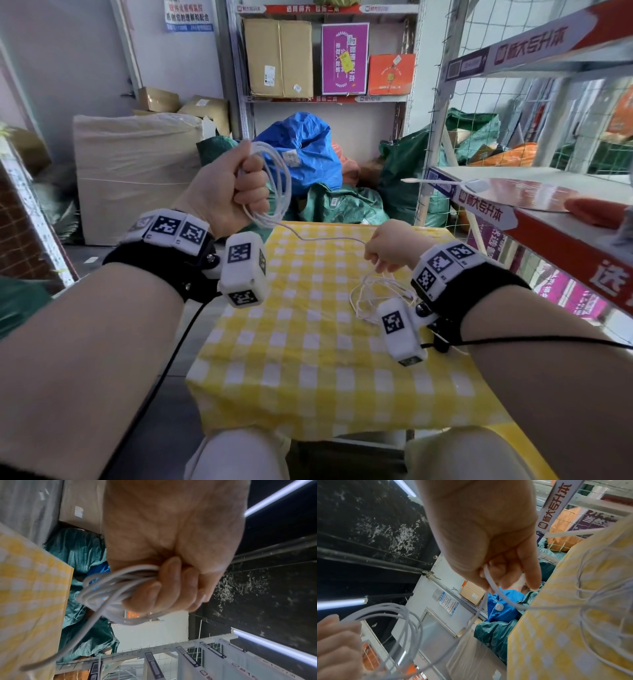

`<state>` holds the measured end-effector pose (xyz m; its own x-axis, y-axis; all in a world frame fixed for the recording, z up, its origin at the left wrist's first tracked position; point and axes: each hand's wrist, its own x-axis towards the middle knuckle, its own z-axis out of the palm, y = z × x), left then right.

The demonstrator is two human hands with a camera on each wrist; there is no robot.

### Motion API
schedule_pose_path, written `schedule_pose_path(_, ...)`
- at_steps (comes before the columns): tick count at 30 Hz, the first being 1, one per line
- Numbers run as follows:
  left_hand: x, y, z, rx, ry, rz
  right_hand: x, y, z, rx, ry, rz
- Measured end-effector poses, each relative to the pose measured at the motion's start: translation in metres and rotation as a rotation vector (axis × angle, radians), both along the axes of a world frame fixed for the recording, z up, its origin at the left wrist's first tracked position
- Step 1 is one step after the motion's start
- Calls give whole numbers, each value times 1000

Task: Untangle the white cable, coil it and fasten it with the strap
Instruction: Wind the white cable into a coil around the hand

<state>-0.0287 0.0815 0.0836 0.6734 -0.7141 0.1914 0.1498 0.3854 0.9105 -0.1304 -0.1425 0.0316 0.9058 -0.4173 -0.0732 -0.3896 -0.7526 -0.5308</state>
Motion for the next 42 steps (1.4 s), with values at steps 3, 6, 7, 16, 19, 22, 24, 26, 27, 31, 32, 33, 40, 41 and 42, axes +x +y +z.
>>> schedule_pose_path(3, -7, -1, -2, 151, -76, -127, 1, 1, 7, 174, -52, -94)
schedule_pose_path(6, -14, -4, -5, 284, -139, -191, -1, 6, 13, 467, -182, -198)
schedule_pose_path(7, -16, -6, -7, 326, -158, -200, -1, 8, 15, 541, -227, -220)
schedule_pose_path(16, -31, -29, -19, 526, -219, -85, 0, 35, 32, 1112, -477, -16)
schedule_pose_path(19, -29, -35, -22, 501, -196, 12, -3, 43, 35, 1131, -446, 147)
schedule_pose_path(22, -26, -38, -23, 443, -179, 79, -6, 45, 35, 1063, -406, 252)
schedule_pose_path(24, -27, -38, -24, 414, -163, 81, -6, 43, 35, 1029, -413, 311)
schedule_pose_path(26, -29, -39, -24, 386, -143, 54, -6, 43, 35, 980, -452, 335)
schedule_pose_path(27, -30, -40, -25, 372, -136, 51, -5, 43, 35, 944, -478, 328)
schedule_pose_path(31, -30, -44, -26, 321, -109, 58, -4, 48, 32, 811, -539, 264)
schedule_pose_path(32, -30, -44, -26, 305, -93, 51, -3, 48, 31, 783, -535, 244)
schedule_pose_path(33, -28, -43, -26, 289, -72, 43, -2, 47, 30, 760, -518, 227)
schedule_pose_path(40, -23, -34, -20, 112, 71, -76, 2, 34, 20, 621, -443, 83)
schedule_pose_path(41, -23, -33, -20, 86, 81, -99, 2, 33, 18, 633, -404, 91)
schedule_pose_path(42, -24, -33, -19, 56, 97, -128, 2, 33, 17, 653, -364, 102)
